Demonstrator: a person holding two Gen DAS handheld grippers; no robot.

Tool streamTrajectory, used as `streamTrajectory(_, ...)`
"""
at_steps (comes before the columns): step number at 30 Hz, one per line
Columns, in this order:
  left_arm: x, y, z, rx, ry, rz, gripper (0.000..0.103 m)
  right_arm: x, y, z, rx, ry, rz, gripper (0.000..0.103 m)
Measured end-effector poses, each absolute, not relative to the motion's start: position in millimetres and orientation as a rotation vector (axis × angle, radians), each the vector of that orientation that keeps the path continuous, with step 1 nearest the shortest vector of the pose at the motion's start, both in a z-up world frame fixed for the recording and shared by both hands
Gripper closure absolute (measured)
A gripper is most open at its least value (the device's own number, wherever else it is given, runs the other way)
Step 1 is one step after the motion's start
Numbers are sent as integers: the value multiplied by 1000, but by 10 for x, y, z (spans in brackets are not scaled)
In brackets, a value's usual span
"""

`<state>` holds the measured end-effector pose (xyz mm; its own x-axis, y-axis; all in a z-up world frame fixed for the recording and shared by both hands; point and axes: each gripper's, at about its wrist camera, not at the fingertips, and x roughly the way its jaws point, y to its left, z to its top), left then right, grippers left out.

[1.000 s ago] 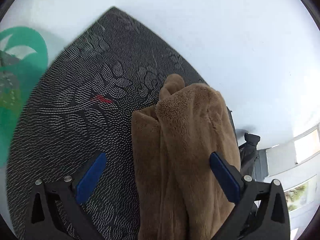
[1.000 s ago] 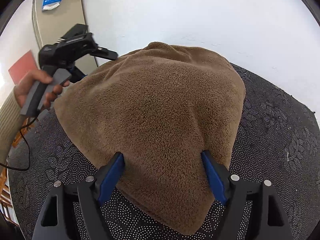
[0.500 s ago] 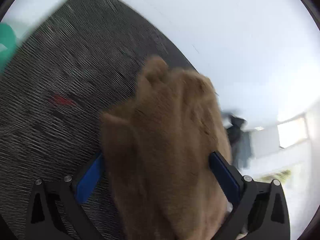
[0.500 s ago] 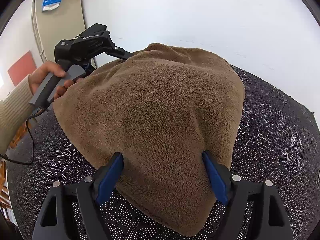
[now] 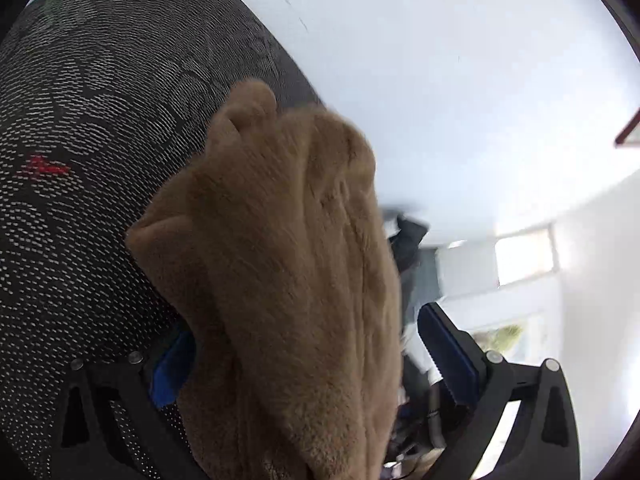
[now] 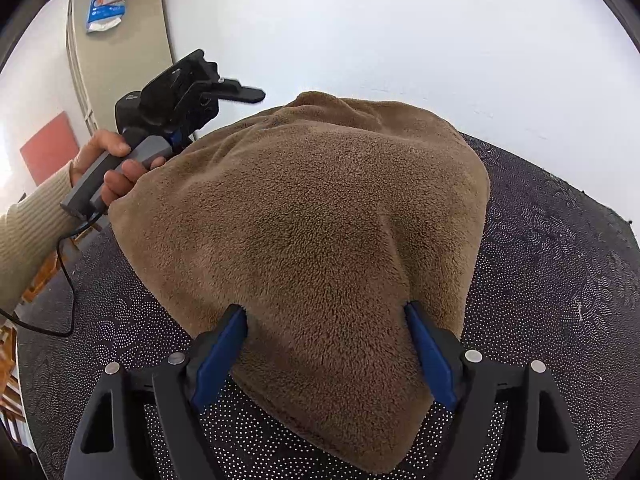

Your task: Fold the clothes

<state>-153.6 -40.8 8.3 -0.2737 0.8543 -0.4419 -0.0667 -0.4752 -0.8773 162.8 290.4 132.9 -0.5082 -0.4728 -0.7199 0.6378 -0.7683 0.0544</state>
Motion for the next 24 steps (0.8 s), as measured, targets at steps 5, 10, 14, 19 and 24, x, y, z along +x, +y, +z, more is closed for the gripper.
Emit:
streamTrajectory(5,-1499,-158,97,-1378,-920,1847,32,1670,2935,1334,986,272,-2273,20)
streamTrajectory(10,-1435,-222,8,-1350,-971,1842,51,1701,2899,1347,974,264,-2269,16)
streamTrajectory(14,-1377,-261,-76,-1314,-1017,1826,53,1734,2890,1495,969,238,-2231,5)
streamTrajectory(19,-1340,-237,-74,-1299,-1010,1825,53,1435,3360,1816,1022,-109,-2275,5)
streamTrajectory(24,-1292,-199,-59,-1286,-1009,1830,53,675,3668,1611,1234,-445,-2232,4)
